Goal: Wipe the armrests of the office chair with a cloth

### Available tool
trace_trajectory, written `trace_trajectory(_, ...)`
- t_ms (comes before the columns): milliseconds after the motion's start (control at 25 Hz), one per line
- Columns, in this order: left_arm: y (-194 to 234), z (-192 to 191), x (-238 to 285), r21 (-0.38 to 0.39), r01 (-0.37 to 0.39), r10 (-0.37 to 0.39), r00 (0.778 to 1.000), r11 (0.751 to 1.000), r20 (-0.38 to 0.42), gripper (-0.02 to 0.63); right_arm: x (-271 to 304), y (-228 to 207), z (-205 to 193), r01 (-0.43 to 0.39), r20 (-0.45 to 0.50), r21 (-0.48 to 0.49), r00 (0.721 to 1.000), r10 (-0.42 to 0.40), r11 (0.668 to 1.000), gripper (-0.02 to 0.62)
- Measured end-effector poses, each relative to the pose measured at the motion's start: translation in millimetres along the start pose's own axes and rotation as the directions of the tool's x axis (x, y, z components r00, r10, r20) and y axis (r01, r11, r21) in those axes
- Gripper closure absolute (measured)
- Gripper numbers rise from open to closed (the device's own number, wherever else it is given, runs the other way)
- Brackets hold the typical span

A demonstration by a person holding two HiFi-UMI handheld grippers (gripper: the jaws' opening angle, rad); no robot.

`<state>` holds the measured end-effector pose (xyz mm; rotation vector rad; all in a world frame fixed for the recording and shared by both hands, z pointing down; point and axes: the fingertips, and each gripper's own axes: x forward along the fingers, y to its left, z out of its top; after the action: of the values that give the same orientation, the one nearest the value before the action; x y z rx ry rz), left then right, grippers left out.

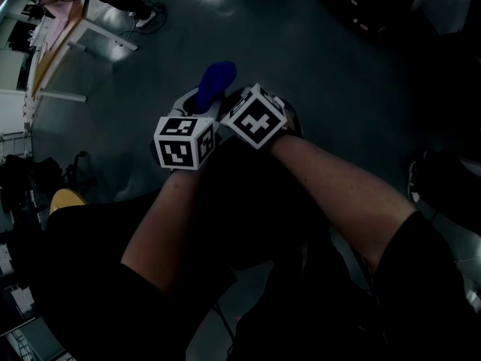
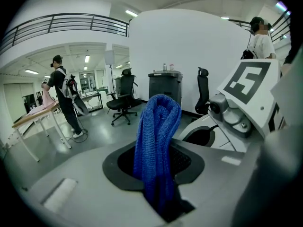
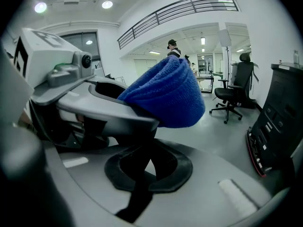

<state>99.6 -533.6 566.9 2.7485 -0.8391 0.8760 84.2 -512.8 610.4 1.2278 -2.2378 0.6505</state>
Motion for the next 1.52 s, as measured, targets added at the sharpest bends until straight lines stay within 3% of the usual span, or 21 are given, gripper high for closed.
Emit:
trace_trajectory(320, -18, 1, -4, -0.051, 0.032, -0.031, 0.999, 0.998, 0.032, 0.489, -8, 13, -6, -0.017, -0.004, 0.013, 1.0, 0.017, 1.0, 0.592)
trace_trajectory(560, -49, 16, -13, -0.052, 0.054, -0.049, 0.995, 0.997, 0.085, 0.488, -41, 8, -13, 0.01, 0.059, 0.04, 0.998, -0.012, 0.999, 0.591)
trace_trajectory(760, -88, 34, -46, -0.088, 0.087, -0.072, 0.983, 0.992, 0.168, 0.488, -89, 16, -46, 0.011, 0.12, 0.129, 0.992, -0.026, 0.992, 0.591)
trace_trajectory(960, -125, 45, -100, -0.143, 0.112, -0.073, 0.965, 0.983, 0.251, 0.488, -141, 59, -98, -0.051, 0.099, 0.169, 0.994, 0.034, 0.984, 0.591)
trace_trajectory(1200, -148, 44, -173, -0.225, 0.073, -0.002, 0.954, 0.972, 0.301, 0.488, -195, 100, -105, -0.139, 0.157, 0.182, 0.981, 0.11, 0.973, 0.591)
trace_trajectory(1520, -173, 34, -264, -0.27, -0.004, 0.097, 0.939, 0.963, 0.331, 0.488, -243, 149, -87, -0.245, 0.21, 0.15, 0.955, 0.211, 0.958, 0.591)
